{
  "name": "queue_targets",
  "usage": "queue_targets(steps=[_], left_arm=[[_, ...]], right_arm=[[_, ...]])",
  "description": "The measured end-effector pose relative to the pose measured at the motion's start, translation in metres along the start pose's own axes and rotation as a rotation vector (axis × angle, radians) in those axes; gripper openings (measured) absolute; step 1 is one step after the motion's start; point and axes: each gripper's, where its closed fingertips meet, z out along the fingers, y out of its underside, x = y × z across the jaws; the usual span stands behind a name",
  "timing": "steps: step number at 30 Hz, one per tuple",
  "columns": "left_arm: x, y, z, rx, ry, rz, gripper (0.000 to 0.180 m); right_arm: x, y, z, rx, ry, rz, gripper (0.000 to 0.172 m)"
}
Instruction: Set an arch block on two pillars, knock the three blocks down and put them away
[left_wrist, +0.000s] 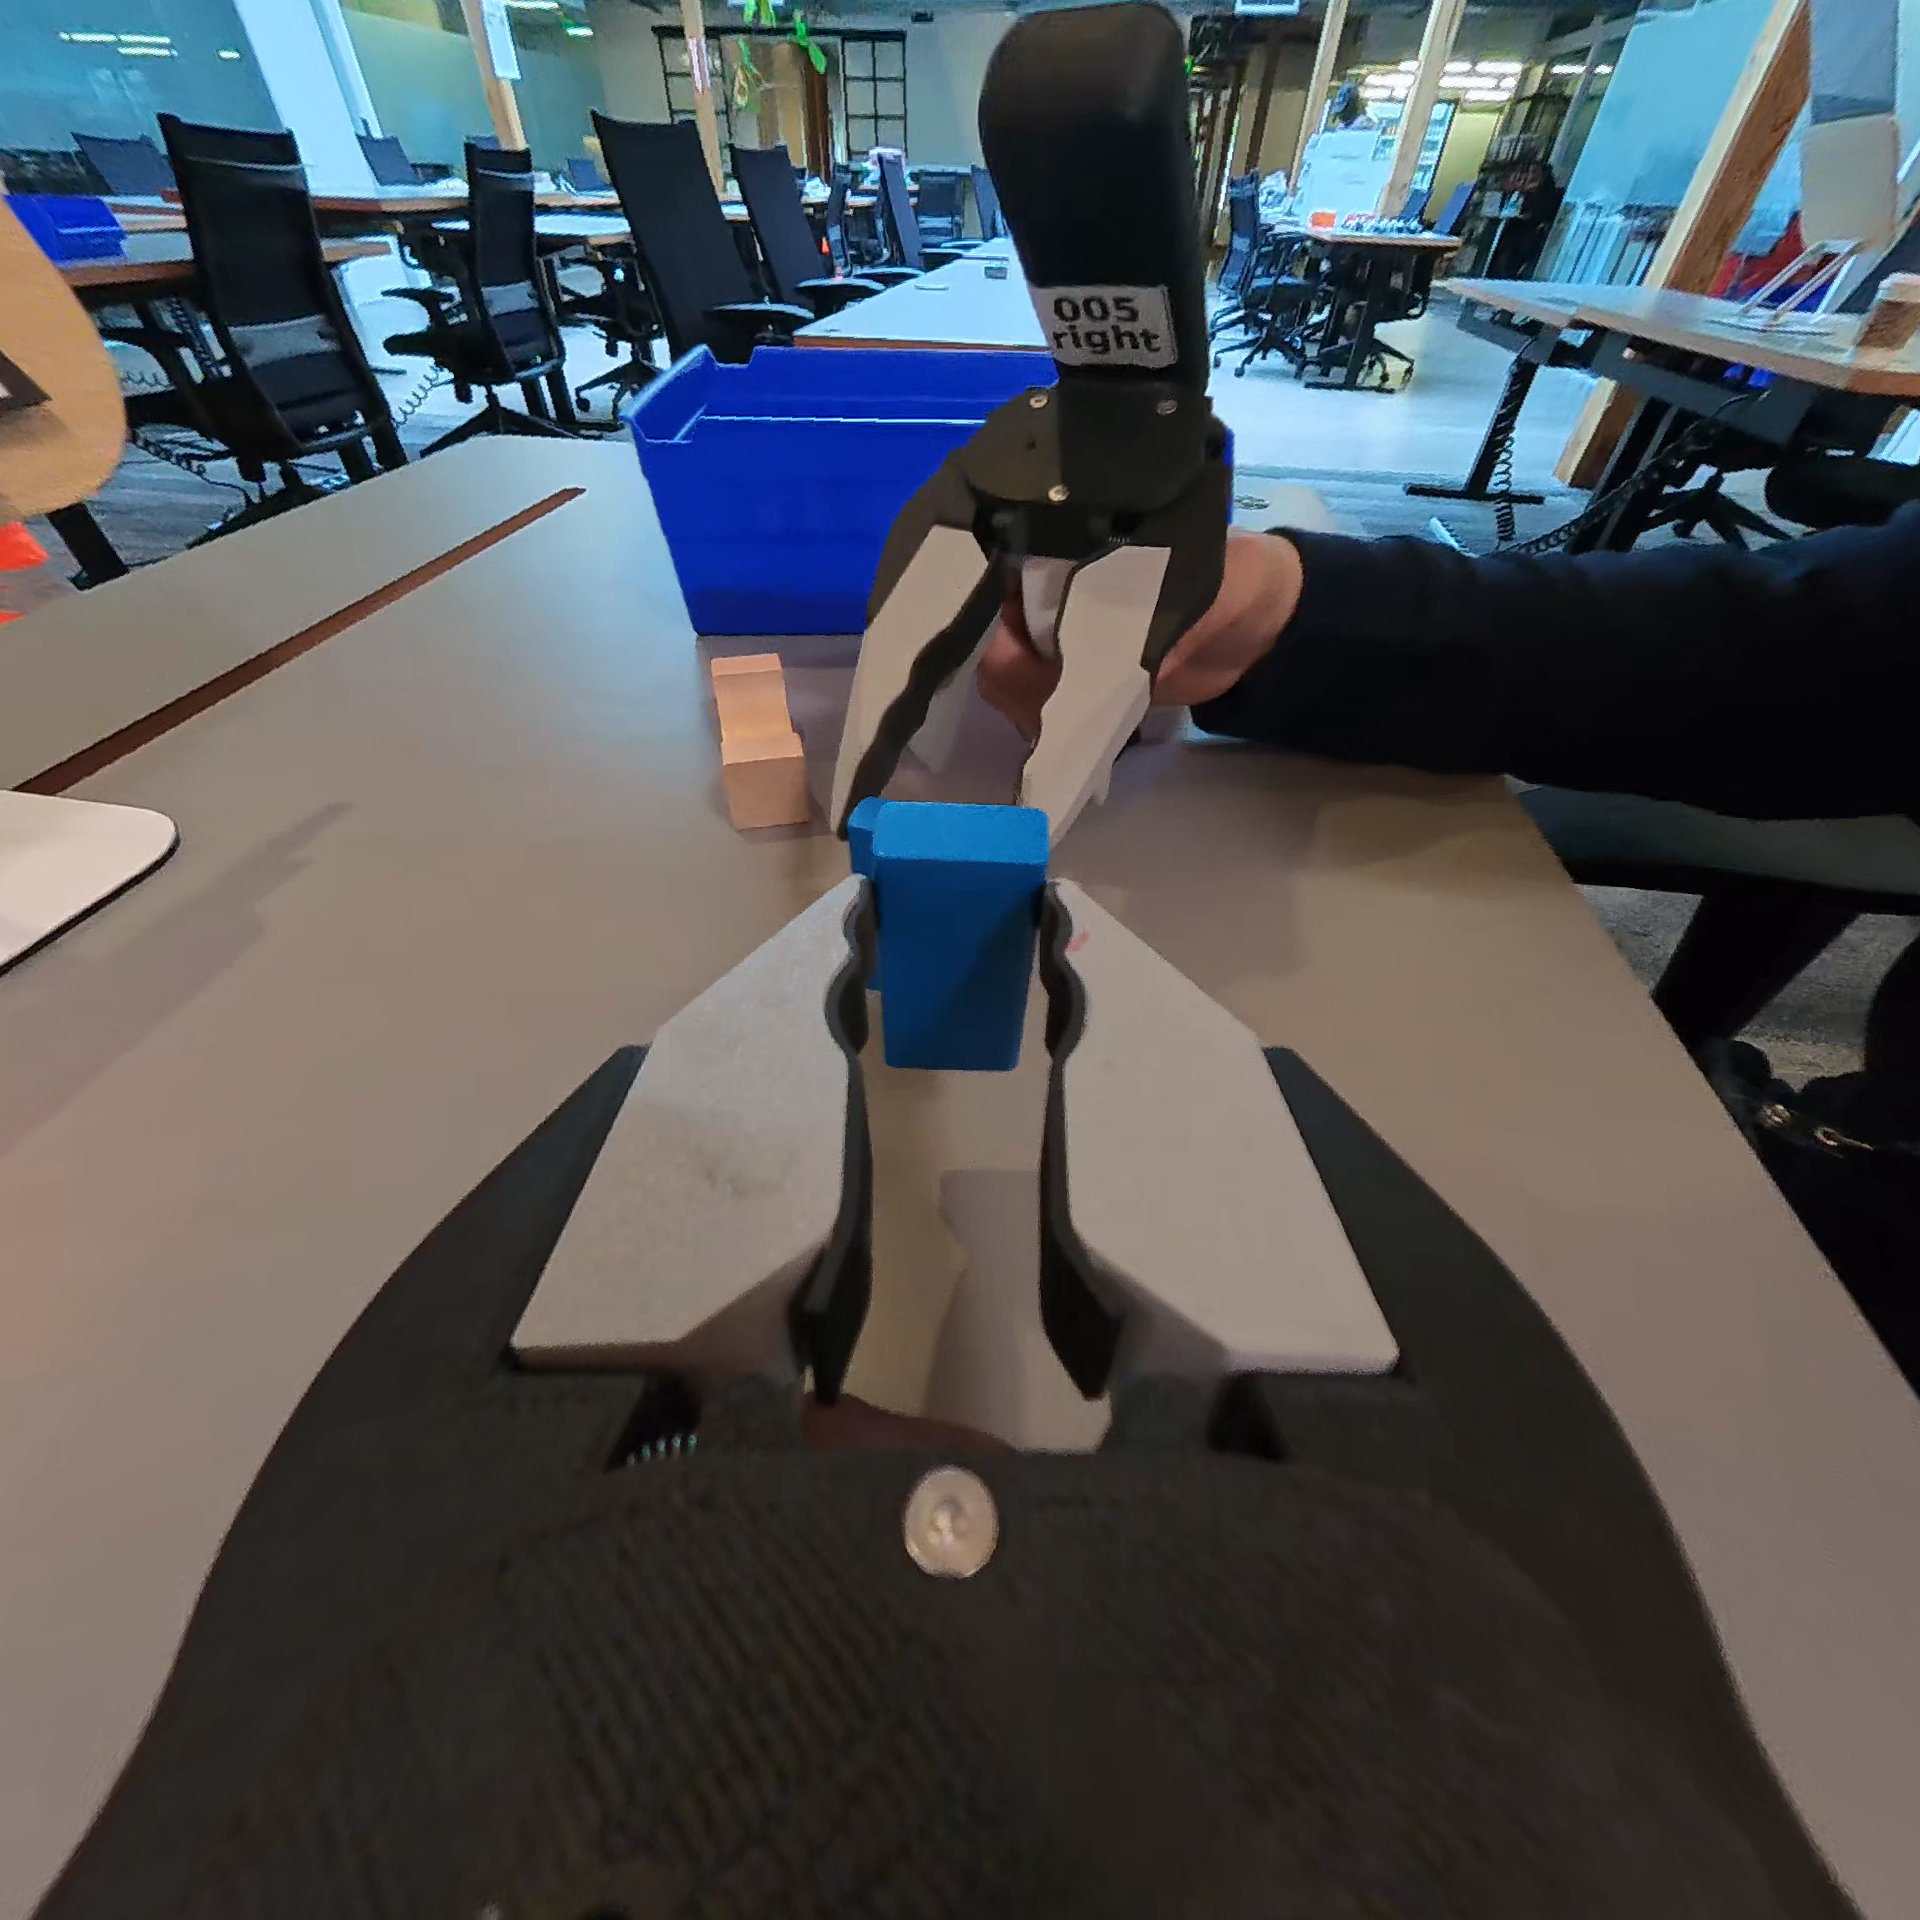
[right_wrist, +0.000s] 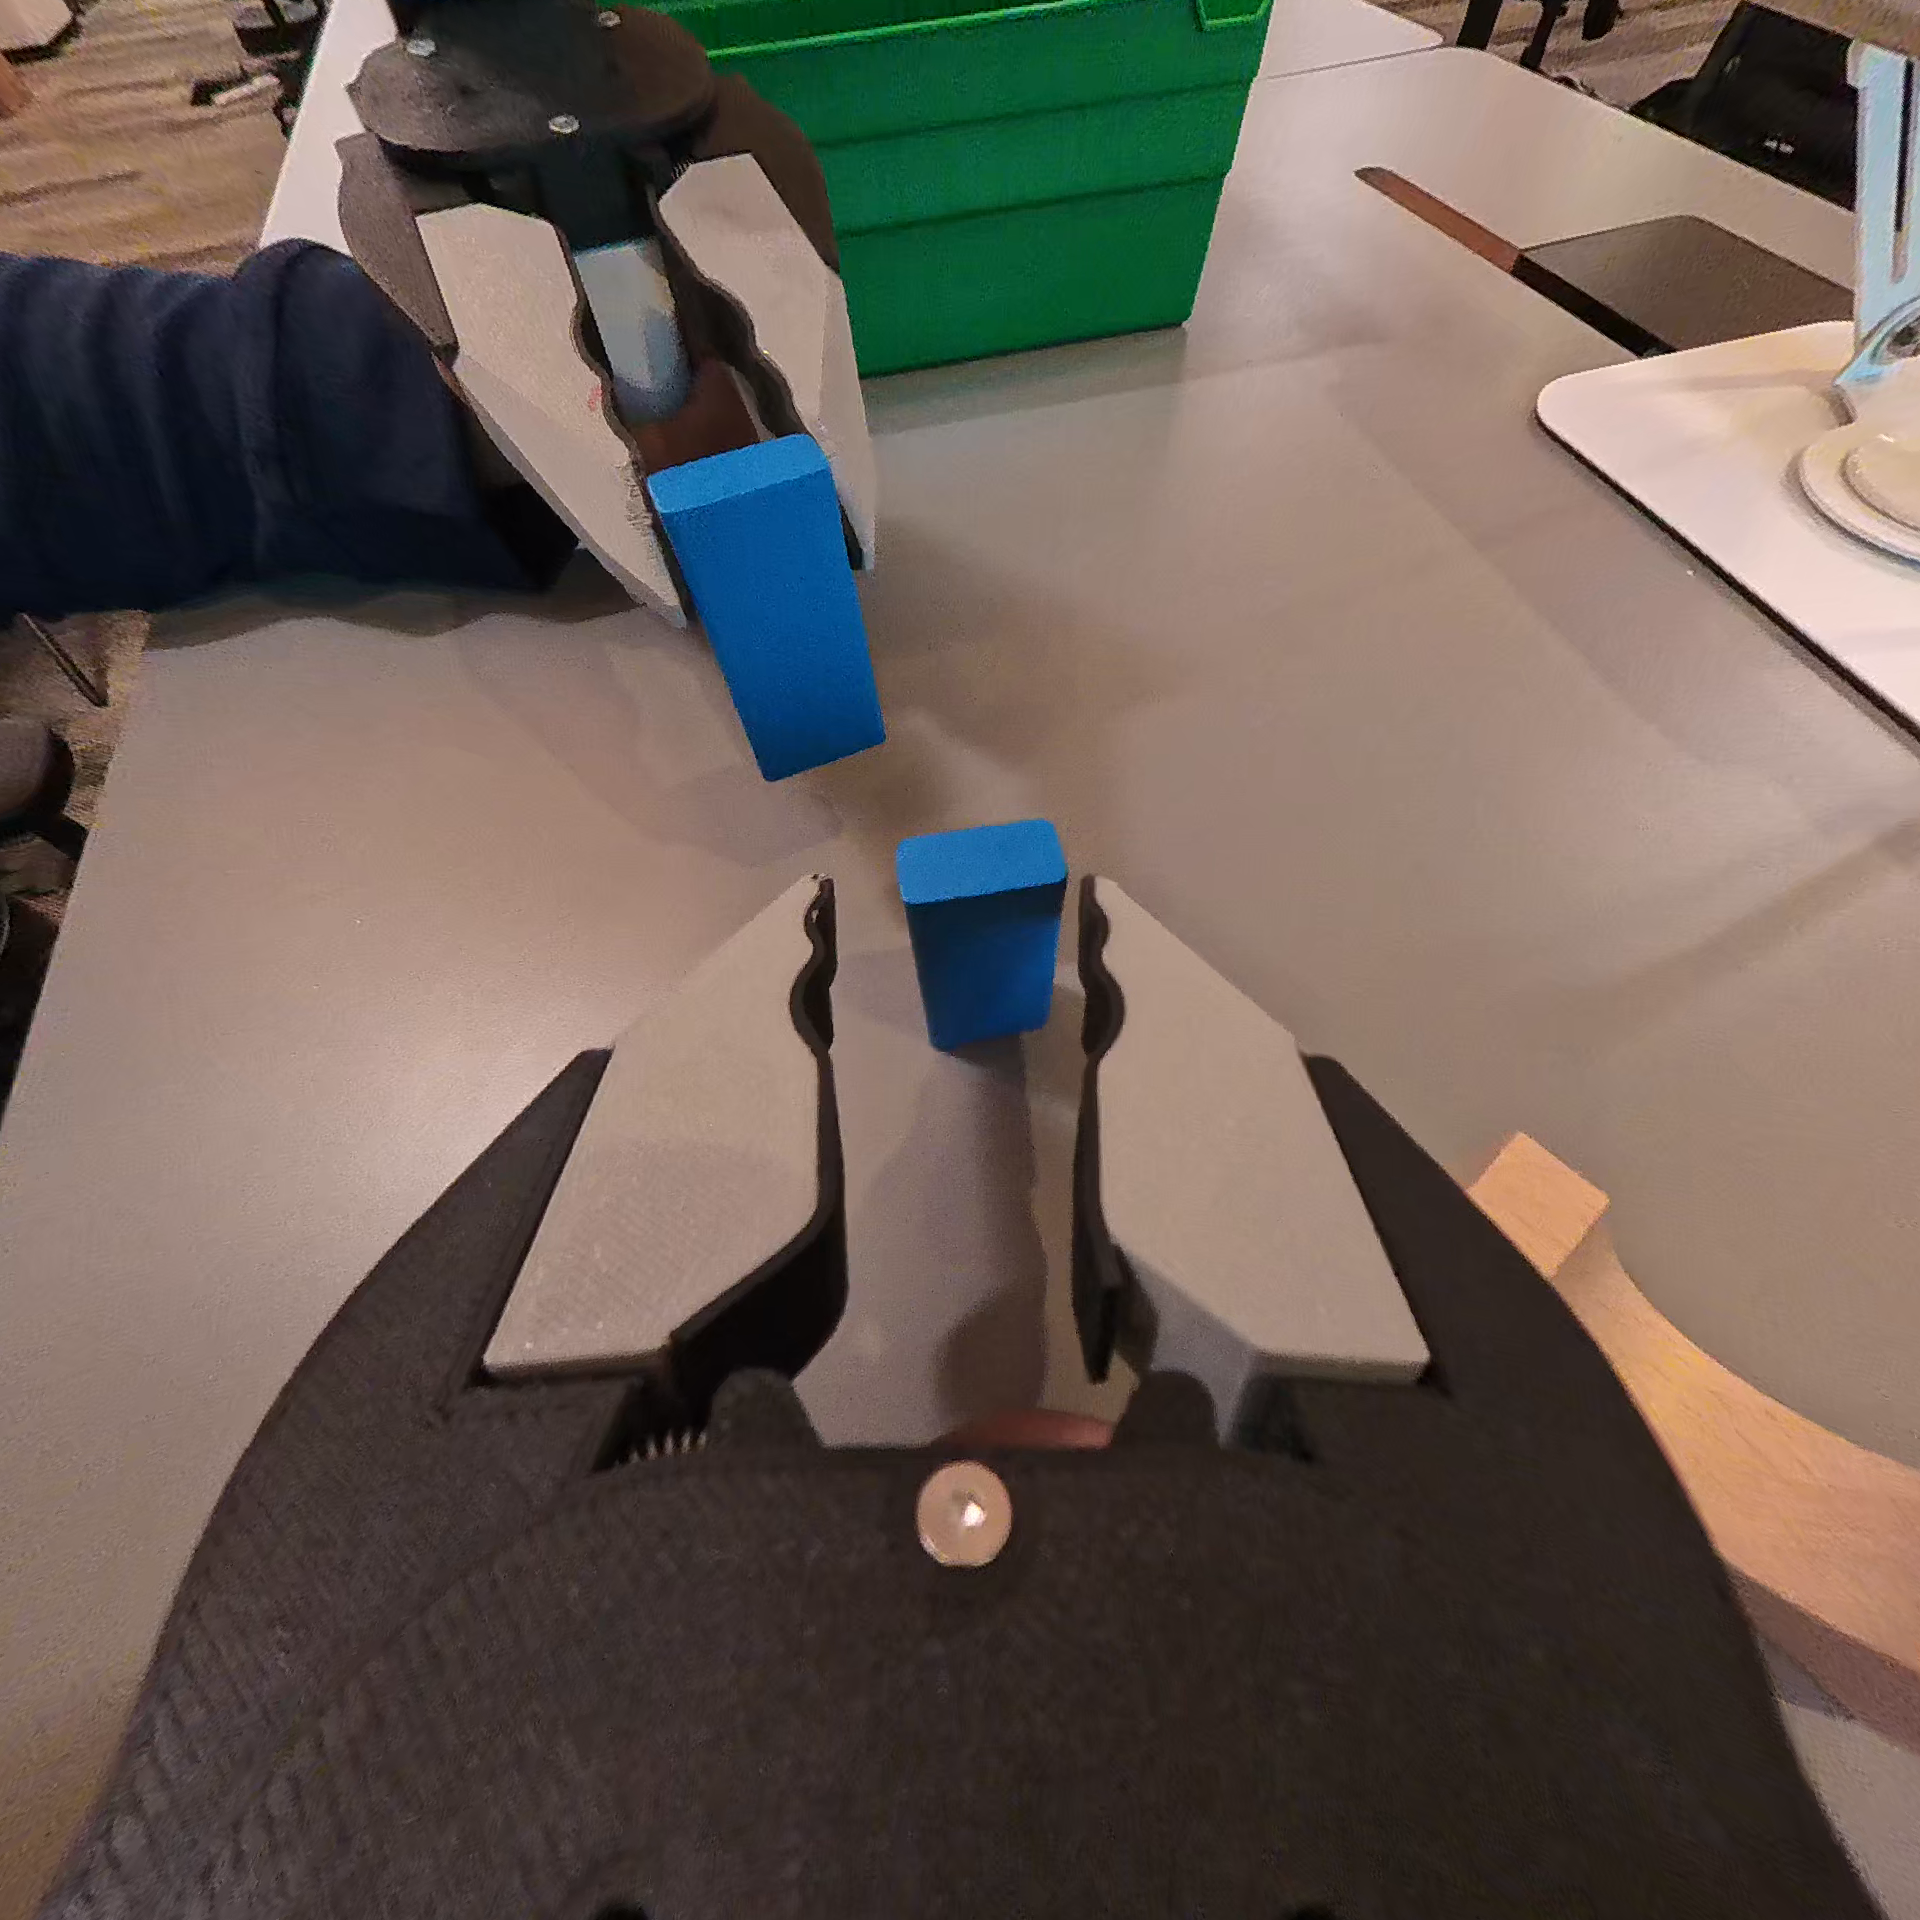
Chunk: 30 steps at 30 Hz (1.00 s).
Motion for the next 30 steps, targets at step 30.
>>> queue_targets(steps=[30], left_arm=[[0.001,0.037,0.015,-0.27,0.058,0.109,0.029]], right_arm=[[-0.012,0.003,-0.001,-0.008,-0.138,-0.09,0.029]])
